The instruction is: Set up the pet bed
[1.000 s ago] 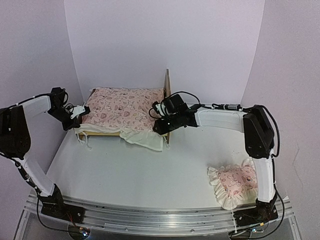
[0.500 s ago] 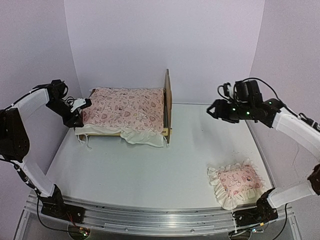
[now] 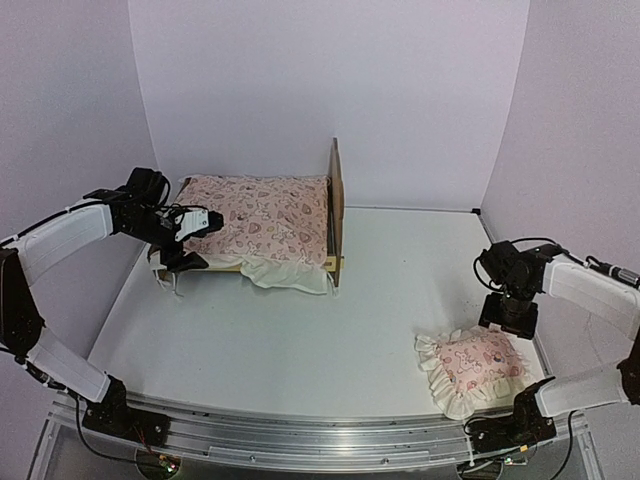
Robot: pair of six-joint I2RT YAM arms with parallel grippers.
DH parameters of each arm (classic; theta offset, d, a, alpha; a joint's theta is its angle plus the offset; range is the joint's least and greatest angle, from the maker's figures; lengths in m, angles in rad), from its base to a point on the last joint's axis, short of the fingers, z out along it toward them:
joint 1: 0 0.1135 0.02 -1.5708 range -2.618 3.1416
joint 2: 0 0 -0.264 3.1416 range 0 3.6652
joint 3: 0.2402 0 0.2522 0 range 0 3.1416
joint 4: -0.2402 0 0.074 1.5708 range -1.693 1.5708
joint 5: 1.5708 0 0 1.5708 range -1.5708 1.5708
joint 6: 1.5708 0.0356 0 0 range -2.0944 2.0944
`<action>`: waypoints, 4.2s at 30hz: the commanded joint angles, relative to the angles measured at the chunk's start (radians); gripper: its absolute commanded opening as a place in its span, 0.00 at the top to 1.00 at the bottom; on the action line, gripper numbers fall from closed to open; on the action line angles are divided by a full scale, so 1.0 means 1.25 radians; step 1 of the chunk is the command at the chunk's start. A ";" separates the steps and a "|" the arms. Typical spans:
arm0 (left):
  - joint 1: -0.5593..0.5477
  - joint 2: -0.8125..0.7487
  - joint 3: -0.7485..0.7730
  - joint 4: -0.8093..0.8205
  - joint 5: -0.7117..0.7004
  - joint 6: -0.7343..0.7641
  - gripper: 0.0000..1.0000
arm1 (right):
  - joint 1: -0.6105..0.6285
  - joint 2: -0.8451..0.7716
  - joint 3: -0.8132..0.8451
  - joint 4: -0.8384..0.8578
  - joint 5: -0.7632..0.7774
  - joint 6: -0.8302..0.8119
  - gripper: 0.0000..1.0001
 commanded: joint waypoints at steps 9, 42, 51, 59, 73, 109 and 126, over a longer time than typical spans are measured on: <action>-0.015 -0.045 0.001 0.246 0.143 -0.341 0.20 | -0.001 0.123 -0.122 0.071 -0.108 0.078 0.58; -0.014 -0.089 0.055 0.348 0.444 -0.765 0.15 | 0.513 0.416 0.967 0.398 -0.154 -0.891 1.00; -0.015 -0.073 0.074 0.375 0.577 -0.842 0.00 | 0.549 0.667 1.208 0.451 -0.173 -0.825 1.00; -0.015 -0.019 0.082 0.392 0.517 -0.863 0.03 | 0.548 0.641 1.132 0.534 -0.207 -0.812 1.00; -0.037 0.240 0.313 0.544 0.495 -1.153 1.00 | 0.476 0.592 0.999 0.558 0.042 -0.688 0.51; -0.092 0.804 0.993 0.251 0.209 -1.051 0.57 | 0.387 0.297 0.594 0.524 0.159 -0.554 0.02; -0.091 0.613 0.895 0.239 -0.034 -0.542 0.23 | 0.330 0.308 0.525 0.500 0.112 -0.519 0.02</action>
